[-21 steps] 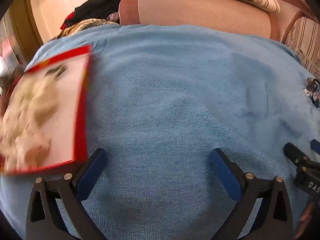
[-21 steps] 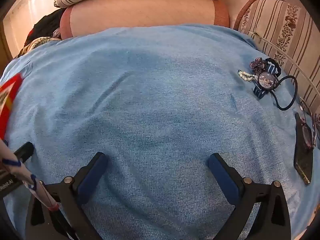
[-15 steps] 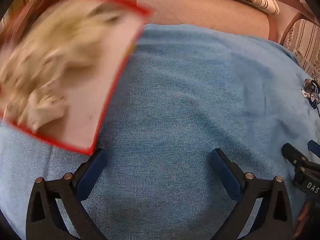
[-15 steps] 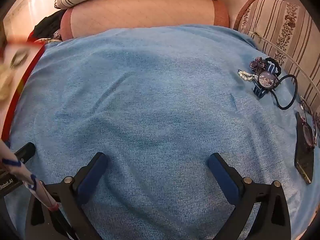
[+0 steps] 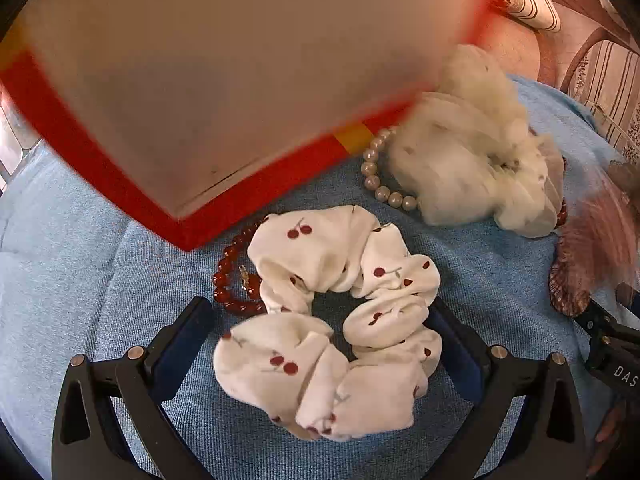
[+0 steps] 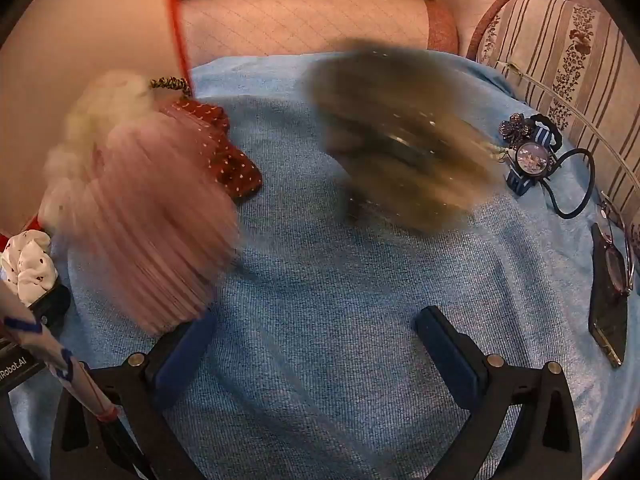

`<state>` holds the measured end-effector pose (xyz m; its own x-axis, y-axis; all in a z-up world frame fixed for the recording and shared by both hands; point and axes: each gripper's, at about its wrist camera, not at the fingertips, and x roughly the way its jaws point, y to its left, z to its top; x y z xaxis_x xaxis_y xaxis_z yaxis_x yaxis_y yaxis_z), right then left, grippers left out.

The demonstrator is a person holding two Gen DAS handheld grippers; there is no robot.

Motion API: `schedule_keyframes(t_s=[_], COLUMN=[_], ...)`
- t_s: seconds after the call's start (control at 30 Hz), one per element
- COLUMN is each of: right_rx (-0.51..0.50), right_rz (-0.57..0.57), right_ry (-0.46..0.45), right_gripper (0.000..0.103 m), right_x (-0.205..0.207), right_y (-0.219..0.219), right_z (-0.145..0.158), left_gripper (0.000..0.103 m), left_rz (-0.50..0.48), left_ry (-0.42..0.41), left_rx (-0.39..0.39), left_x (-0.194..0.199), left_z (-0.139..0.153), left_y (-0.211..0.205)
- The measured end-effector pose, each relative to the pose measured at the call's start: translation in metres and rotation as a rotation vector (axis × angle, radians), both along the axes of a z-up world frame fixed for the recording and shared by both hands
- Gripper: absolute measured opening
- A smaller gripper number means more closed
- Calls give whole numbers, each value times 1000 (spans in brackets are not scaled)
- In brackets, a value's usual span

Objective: Organize jewelry

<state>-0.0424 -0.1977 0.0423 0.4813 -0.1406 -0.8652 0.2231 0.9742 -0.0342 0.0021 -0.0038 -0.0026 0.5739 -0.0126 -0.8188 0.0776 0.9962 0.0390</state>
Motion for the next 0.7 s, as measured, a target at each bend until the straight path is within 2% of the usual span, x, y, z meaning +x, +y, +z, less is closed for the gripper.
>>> schedule_keyframes(t_s=[0.43,0.7], right_rx=[15,48], right_rz=[-17,28], right_ry=[4,17], right_gripper=[103,103], right_x=[-2,-19], right_y=[-3,-4], right_z=[0,4], left_gripper=[103,103], left_rz=[4,12], left_ry=[-2,-3], left_rx=[-4,-7], left_x=[-5,-4], left_z=[-2,3], left_y=[6,2])
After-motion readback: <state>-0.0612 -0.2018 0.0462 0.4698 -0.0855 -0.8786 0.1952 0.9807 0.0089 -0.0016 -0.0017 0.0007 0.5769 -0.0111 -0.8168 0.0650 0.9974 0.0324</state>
